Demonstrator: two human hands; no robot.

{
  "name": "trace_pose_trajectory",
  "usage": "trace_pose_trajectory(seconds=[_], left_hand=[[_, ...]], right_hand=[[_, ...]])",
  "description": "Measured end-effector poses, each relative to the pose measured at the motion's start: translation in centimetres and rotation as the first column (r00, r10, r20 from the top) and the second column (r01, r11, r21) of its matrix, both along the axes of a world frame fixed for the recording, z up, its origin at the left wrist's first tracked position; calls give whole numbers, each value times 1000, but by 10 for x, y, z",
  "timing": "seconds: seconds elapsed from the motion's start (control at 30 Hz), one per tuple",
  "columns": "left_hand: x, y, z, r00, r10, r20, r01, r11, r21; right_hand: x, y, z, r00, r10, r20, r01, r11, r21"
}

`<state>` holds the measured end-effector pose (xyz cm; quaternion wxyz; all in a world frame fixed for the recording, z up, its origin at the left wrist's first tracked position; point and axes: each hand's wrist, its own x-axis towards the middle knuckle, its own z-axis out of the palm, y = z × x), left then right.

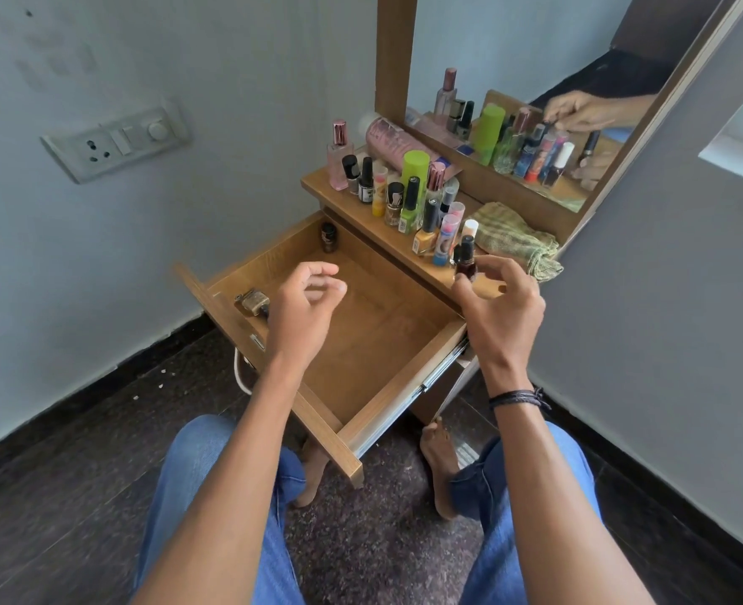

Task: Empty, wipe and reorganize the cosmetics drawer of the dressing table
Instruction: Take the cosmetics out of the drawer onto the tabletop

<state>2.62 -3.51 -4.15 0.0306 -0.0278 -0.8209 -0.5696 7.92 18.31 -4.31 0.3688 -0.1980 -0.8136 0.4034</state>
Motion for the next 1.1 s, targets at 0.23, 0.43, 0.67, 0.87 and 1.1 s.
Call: trace_pose_trajectory(seconds=[0.23, 0.43, 0.67, 0.87, 1.1], left_hand=[[-15, -28, -8, 996, 80, 45, -70, 979, -192], [-44, -24, -16, 998, 19, 60, 6, 921, -391], [-116, 9, -33, 989, -137, -49, 65, 716, -695], [-141, 16, -47, 965, -255, -68, 89, 558, -825], [-145, 25, -49, 964, -187, -191, -25, 650, -759]], right_hand=[[-7, 3, -12, 995, -40, 91, 44, 998, -49], [-11, 6, -18, 993, -62, 105, 58, 998, 33], [-14, 8, -30, 992, -82, 90, 76, 995, 71], [-14, 11, -33, 997, -65, 34, 63, 996, 63], [-13, 11, -33, 999, -47, 13, 46, 997, 60]])
